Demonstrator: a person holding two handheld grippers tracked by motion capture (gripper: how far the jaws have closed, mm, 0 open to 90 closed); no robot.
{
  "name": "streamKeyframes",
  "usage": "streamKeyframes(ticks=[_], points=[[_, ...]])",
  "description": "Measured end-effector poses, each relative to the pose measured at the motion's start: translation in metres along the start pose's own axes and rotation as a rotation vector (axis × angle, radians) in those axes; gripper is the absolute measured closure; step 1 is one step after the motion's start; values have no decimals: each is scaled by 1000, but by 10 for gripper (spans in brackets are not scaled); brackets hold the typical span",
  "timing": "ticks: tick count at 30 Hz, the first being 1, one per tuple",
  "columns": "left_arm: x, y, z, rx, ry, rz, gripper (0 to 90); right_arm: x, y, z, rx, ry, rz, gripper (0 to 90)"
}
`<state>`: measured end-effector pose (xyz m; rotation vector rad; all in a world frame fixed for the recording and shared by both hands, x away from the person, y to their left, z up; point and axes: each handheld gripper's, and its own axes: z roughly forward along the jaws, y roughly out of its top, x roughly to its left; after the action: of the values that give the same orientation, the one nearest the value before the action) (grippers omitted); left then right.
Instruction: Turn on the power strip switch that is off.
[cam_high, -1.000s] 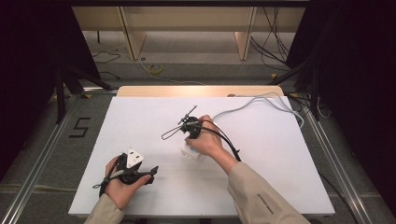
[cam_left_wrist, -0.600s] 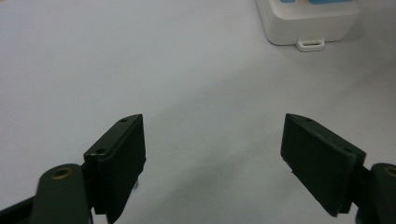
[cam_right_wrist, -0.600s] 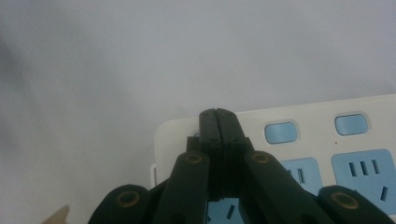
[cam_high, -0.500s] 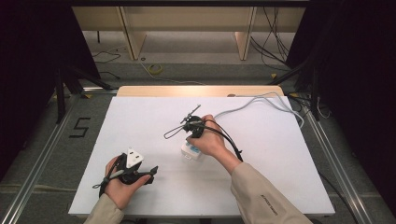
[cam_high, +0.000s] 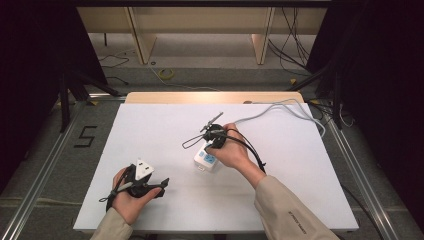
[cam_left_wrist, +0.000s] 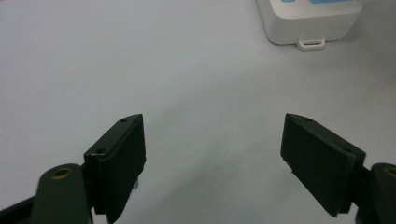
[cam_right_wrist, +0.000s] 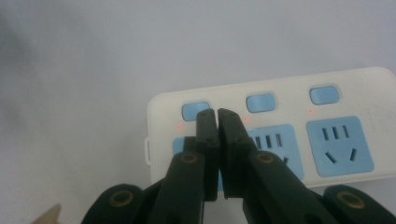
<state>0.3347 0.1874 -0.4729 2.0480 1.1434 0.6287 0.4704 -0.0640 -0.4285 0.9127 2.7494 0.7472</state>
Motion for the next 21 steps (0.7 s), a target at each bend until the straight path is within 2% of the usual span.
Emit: streamKeyframes(ticks=[7, 21], points=[[0, 0, 0, 1, 1, 0, 219, -4, -9, -10, -11, 3, 12, 900], [0, -1, 0, 3, 2, -1, 218, -15, -35, -27, -62, -6, 35, 813]])
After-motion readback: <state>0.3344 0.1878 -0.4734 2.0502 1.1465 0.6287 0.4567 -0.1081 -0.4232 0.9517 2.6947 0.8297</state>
